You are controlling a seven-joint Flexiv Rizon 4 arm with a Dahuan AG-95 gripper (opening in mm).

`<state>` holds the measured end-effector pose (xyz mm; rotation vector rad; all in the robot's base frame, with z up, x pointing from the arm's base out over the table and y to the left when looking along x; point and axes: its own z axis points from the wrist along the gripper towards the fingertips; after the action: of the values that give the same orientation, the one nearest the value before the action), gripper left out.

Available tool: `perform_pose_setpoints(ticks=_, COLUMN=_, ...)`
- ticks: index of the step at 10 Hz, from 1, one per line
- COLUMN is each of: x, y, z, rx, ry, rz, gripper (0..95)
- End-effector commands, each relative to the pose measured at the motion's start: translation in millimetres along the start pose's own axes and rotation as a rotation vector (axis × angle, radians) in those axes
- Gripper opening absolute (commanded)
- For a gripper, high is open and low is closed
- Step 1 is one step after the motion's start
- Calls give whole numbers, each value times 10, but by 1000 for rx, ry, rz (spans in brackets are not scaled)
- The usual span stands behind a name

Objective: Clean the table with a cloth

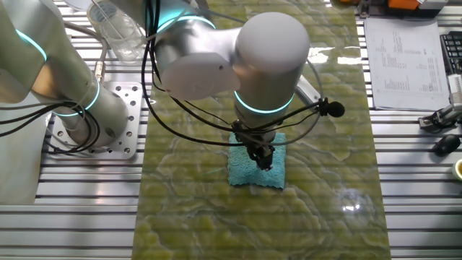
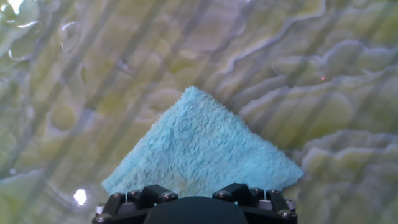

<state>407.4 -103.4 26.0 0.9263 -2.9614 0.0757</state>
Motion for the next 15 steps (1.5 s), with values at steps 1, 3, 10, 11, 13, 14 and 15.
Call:
perform_pose_setpoints(ticks=1, x=19, y=-1, z=-14, rx=5, ry=-5, rz=-18, gripper=760)
perform_pose_setpoints(ticks=3, x=19, y=-2, z=-15, rx=4, ry=-5, rz=-8, gripper=760)
perform_pose_setpoints(ticks=10, x=25, y=-4, z=-12, rx=9, ry=2, rz=78, gripper=760)
perform_pose_setpoints(ticks=11, x=38, y=-18, z=56, rx=11, ry=-4, rz=79, gripper=760)
perform_pose_setpoints(ticks=13, x=29, y=-49, z=176, rx=14, ry=-25, rz=70, gripper=760)
perform_pose_setpoints(ticks=14, x=28, y=-51, z=187, rx=14, ry=-29, rz=66, gripper=760)
perform_pose_setpoints(ticks=15, x=27, y=-51, z=188, rx=14, ry=-31, rz=65, gripper=760)
